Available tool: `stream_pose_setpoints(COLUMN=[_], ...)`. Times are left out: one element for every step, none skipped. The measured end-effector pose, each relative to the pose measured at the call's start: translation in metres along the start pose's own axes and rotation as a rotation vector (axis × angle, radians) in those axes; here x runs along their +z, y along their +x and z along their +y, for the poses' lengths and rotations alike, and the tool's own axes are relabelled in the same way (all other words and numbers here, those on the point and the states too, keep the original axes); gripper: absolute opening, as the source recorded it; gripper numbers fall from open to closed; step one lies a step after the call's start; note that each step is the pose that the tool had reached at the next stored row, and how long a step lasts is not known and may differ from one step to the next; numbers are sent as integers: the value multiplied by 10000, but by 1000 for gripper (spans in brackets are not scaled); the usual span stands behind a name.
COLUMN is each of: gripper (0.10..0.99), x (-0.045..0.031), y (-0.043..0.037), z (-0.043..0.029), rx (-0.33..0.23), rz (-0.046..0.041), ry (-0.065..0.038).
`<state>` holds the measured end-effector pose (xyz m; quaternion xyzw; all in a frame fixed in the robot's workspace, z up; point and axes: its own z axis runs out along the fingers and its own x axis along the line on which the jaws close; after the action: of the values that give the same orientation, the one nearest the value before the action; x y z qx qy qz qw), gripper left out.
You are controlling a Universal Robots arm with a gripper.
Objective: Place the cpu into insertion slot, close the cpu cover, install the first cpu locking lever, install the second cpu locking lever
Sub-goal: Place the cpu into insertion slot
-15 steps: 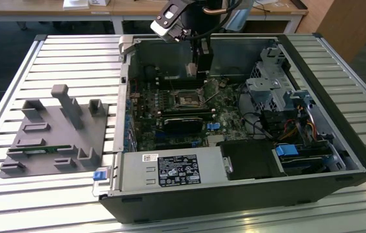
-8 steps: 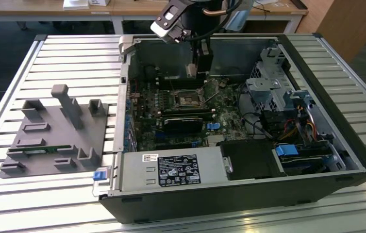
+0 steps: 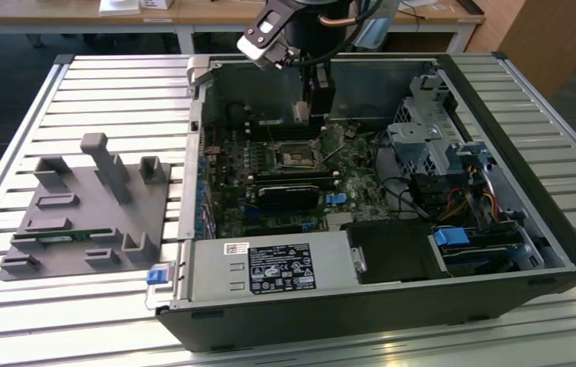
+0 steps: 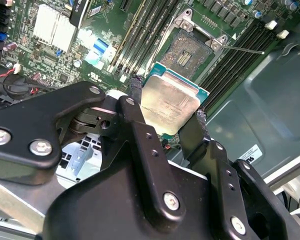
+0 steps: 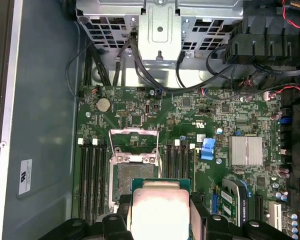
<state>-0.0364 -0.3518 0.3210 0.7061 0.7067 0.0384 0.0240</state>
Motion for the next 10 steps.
stream_pose_setpoints(gripper=[541,541,541,541,541,541,541,541,541,541], x=[2,5,8,10,13,15,16,19,20,22], y=[0,0,0,0,0,0,-1,0,-1,-1], z=[0,0,-1,-1,-1,-1,-2,-2,-2,-2], rx=[0,0,0,0,0,0,0,0,0,0], rz=[0,0,0,-1,0,-1,-1,-1,-1,-1], ry=[1,0,1,0,0,1,1,0,1,1])
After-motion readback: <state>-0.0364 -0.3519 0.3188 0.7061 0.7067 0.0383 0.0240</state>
